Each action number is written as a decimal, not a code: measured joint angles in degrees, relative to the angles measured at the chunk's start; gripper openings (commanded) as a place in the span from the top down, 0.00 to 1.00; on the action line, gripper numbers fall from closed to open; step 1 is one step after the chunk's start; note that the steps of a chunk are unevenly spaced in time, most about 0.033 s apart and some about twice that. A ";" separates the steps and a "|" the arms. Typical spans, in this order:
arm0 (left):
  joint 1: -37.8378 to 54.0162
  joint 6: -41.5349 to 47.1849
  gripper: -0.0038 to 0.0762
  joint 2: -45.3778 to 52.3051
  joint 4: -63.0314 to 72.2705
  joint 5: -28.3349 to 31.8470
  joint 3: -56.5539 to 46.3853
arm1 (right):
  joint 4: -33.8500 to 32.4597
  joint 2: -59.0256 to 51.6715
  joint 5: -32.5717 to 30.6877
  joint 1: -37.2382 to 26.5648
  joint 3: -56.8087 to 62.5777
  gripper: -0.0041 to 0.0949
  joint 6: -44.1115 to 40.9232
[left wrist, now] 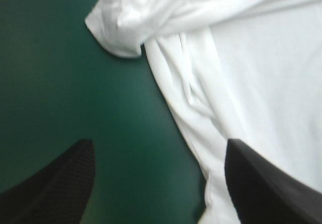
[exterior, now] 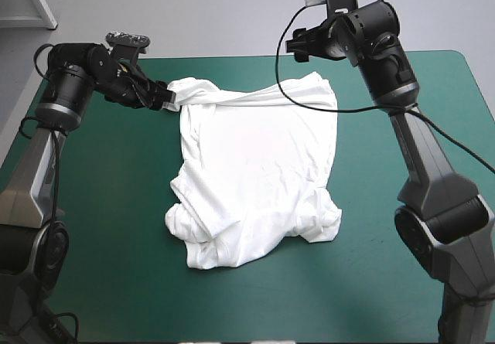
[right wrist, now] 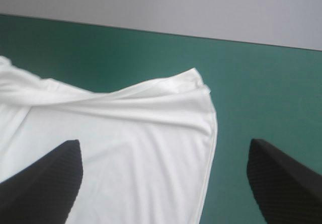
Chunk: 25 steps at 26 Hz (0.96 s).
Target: Fold the cloth
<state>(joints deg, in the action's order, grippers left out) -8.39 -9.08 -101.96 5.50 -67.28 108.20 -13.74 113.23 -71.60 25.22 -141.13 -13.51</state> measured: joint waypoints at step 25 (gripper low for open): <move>-2.45 -1.65 0.29 21.86 8.52 13.49 -54.06 | 4.83 -50.06 0.00 5.99 76.96 0.24 -7.24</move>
<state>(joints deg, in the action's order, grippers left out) -10.84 -10.73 -80.10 14.02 -53.80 54.14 -8.91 63.17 -71.60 31.21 -64.17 -20.74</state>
